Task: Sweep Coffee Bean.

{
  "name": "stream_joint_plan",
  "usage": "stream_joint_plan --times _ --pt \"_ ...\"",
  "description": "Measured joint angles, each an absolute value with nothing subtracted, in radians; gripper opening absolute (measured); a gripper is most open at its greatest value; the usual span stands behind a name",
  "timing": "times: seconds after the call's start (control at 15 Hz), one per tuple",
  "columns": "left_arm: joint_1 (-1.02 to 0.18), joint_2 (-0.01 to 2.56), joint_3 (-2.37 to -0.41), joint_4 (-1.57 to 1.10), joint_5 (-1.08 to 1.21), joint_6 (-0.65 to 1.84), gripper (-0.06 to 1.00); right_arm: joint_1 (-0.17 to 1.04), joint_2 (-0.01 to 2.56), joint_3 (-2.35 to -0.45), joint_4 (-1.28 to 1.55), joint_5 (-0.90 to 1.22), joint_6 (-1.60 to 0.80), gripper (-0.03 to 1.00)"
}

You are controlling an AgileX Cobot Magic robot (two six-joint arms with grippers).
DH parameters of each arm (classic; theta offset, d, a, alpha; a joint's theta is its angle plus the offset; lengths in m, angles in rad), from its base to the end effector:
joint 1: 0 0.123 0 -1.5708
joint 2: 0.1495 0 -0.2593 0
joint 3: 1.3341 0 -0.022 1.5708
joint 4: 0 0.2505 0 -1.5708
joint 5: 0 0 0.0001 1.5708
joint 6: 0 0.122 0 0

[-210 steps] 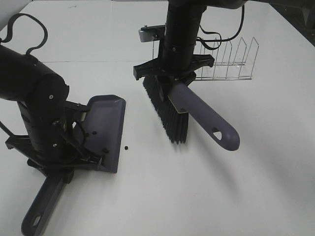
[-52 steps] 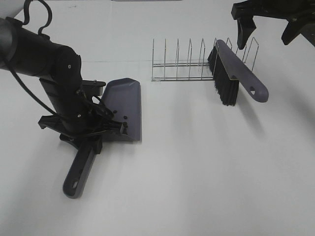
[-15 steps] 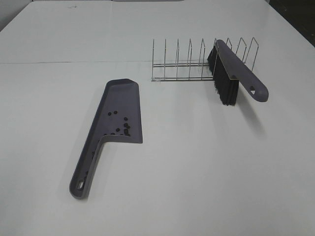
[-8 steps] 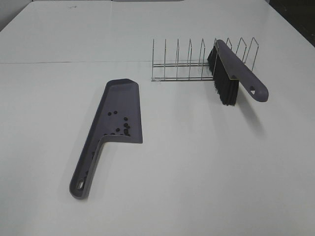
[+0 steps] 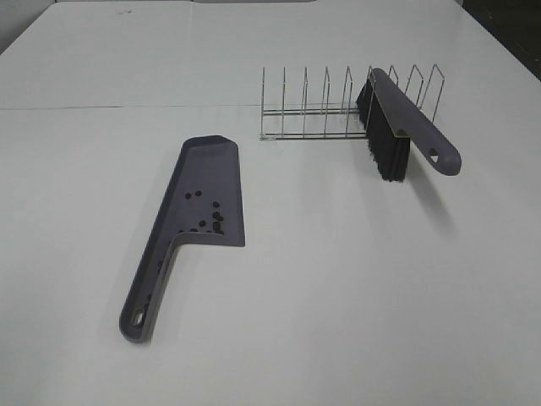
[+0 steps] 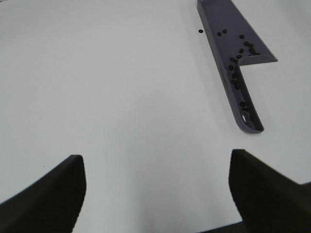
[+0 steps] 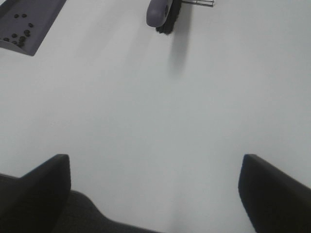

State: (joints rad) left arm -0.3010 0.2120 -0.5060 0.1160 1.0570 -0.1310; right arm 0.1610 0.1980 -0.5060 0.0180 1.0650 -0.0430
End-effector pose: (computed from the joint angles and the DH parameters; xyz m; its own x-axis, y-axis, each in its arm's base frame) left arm 0.0769 -0.0110 0.2526 -0.6098 0.1125 -0.7845 0.1752 0.9845 0.0050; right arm 0.0732 0.0138 0.2522 -0.6065 -0.1332 -0.7839 -0.1934 0.9810 -0.0171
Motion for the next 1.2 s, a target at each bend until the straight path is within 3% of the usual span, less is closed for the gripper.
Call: stream_joint_plan --times 0.27,0.53,1.2 --pt "-0.118 0.197 -0.506 0.119 1.057 -0.131 0.76 0.011 0.197 -0.506 0.018 1.065 -0.043 0.83" --pt "0.014 0.081 -0.506 0.124 1.056 -0.131 0.76 -0.011 0.123 -0.506 0.018 1.065 -0.043 0.83" --pt "0.029 -0.003 -0.503 0.137 1.050 -0.131 0.76 -0.011 -0.003 -0.506 0.018 1.066 -0.043 0.83"
